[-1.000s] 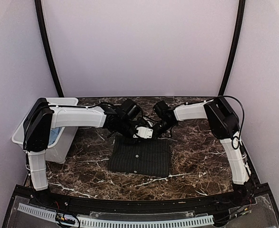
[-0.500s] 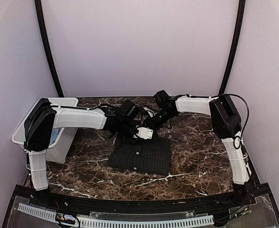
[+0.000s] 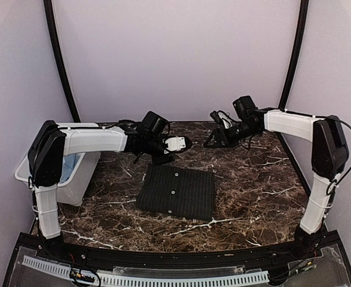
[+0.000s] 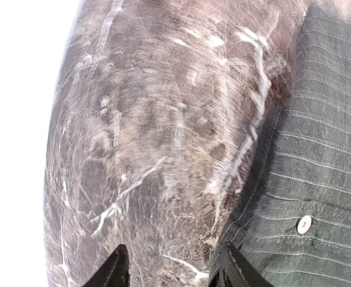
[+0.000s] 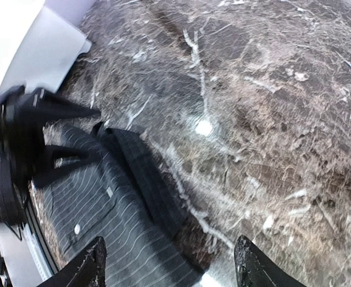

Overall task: Fold and stack the mixed laundry pile
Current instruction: Fold the 2/3-rectangle-folded shirt at the center of the board, then pick up the square-folded shirt from the center of the board.

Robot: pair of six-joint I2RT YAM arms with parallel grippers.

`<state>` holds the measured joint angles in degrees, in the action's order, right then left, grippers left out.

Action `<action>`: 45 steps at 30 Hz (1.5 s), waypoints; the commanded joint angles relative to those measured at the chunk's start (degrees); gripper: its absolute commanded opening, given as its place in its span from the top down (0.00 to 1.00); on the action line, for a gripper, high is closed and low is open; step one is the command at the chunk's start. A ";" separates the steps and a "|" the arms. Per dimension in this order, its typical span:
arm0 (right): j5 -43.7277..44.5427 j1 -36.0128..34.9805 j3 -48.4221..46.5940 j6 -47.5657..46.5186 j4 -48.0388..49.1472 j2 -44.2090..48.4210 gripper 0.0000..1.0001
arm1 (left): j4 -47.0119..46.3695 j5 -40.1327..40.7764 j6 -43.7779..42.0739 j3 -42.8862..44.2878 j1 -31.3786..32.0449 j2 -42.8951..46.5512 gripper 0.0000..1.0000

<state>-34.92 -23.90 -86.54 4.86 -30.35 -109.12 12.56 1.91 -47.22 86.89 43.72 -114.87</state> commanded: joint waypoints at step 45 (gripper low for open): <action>0.32 -2.94 21.73 3.29 11.15 9.72 1.00 | 3.20 -37.98 51.44 -12.66 -15.77 11.34 1.00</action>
<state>-37.65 -26.74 -65.19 6.96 -18.76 -105.34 17.74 -33.87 2.79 74.43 28.75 -108.60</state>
